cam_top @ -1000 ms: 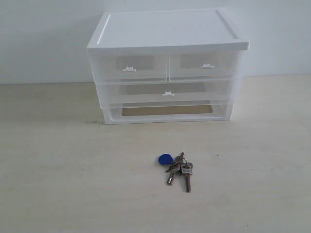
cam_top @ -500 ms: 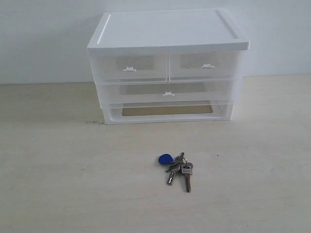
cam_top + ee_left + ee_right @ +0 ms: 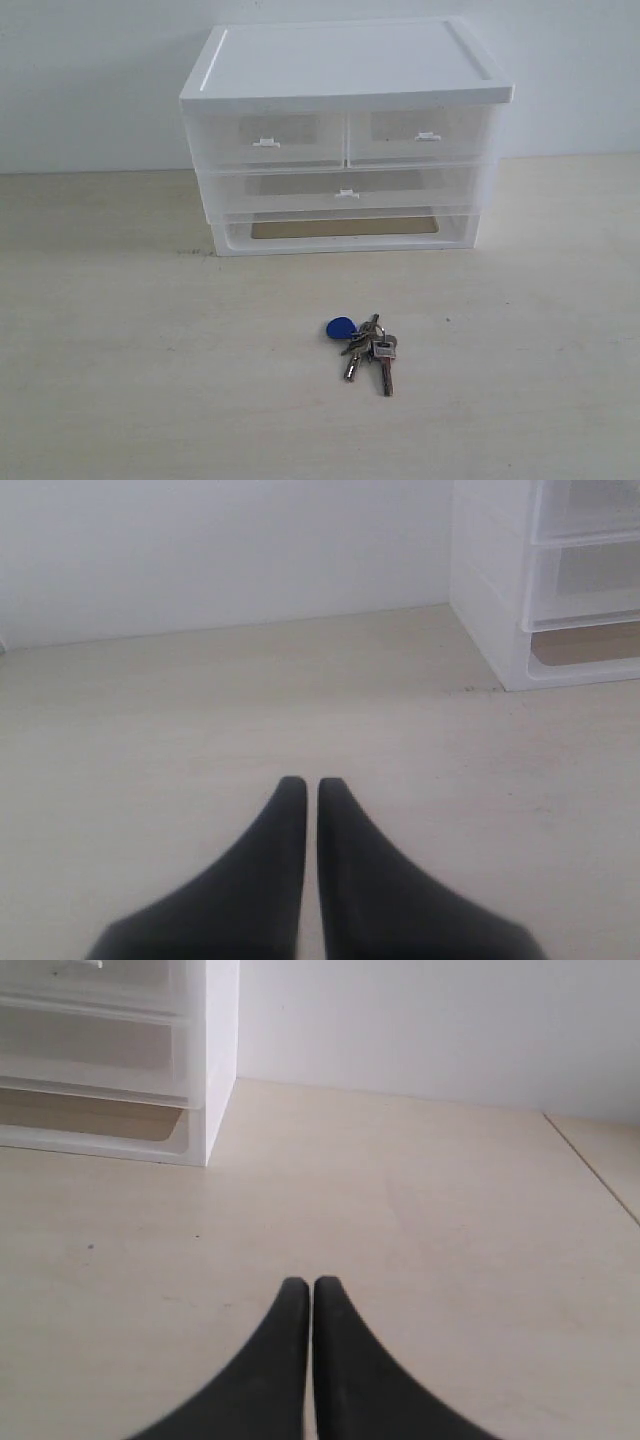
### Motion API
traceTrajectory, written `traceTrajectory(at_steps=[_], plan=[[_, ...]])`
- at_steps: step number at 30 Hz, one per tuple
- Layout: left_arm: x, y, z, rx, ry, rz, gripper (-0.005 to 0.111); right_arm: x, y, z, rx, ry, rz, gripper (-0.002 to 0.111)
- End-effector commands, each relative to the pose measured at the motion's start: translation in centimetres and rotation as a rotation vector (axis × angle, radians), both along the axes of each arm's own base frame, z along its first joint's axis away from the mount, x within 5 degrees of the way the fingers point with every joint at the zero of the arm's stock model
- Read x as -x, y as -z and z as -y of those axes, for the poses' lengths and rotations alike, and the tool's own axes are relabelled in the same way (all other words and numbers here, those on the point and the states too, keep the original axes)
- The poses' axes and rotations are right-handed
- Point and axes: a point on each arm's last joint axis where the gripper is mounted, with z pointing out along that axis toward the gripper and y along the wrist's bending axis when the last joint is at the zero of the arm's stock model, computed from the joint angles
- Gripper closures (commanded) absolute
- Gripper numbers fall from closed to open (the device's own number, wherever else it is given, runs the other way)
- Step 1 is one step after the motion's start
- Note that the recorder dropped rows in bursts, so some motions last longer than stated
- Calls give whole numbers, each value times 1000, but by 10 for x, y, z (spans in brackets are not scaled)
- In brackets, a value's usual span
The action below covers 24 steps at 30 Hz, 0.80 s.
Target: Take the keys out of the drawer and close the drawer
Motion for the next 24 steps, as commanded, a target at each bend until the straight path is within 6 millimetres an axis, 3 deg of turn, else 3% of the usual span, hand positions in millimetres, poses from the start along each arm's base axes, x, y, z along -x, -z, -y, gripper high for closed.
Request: traceTrajectory(at_steps=[1,24], plan=[[0,1,0,9,-3,-2,102,0,2,0,16,-6,-9,108],[0,1,0,9,-3,-2,102,1,3,0,27,-8,-19,108]])
